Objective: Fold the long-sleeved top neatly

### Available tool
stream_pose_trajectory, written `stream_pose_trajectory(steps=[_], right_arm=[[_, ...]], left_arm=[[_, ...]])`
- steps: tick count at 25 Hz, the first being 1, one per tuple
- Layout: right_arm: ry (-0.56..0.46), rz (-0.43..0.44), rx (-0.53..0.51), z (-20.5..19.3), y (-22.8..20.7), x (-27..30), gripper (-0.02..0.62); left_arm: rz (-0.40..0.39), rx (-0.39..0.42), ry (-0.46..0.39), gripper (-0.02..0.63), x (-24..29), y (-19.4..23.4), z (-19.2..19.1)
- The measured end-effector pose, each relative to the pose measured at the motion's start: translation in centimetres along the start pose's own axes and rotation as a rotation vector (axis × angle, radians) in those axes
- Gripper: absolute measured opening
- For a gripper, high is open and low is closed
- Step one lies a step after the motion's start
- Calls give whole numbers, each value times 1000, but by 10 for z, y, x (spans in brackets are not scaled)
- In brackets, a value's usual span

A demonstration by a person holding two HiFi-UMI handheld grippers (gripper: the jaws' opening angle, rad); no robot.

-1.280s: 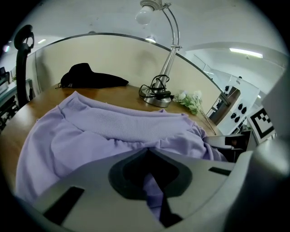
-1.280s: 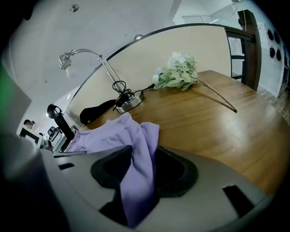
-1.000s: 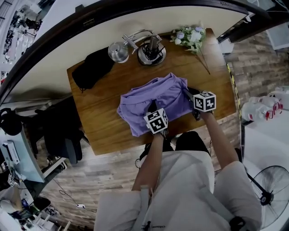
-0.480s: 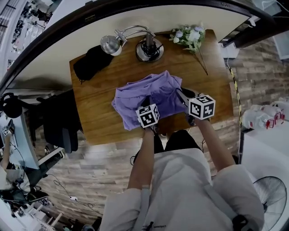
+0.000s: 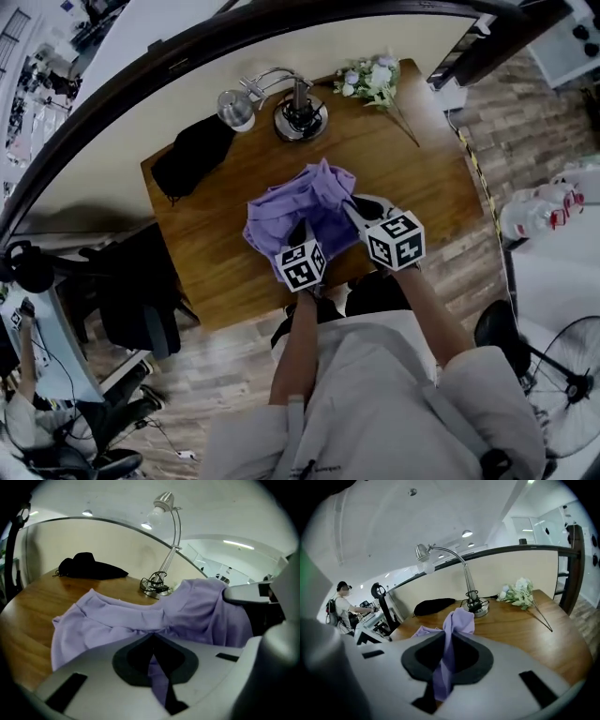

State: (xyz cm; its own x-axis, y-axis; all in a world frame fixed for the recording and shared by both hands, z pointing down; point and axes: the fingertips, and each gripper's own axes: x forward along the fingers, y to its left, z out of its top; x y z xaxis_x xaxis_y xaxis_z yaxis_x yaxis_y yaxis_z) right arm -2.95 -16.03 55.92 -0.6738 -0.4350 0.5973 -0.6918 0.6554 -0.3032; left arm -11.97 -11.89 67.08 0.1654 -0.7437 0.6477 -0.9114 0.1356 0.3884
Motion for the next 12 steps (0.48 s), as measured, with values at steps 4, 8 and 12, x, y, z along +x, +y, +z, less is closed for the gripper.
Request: stream_pose_trajectory(steps=[4, 8, 12], right_arm=[[-38, -88, -16, -1, 36, 8, 48], [-39, -194, -71, -12, 75, 30, 48], [-45, -273, -78, -20, 113, 56, 48]], left_arm=[[-59, 153, -35, 25, -37, 36, 16], [-73, 269, -36, 25, -65, 85, 15], [-98, 264, -20, 25, -79, 119, 16]])
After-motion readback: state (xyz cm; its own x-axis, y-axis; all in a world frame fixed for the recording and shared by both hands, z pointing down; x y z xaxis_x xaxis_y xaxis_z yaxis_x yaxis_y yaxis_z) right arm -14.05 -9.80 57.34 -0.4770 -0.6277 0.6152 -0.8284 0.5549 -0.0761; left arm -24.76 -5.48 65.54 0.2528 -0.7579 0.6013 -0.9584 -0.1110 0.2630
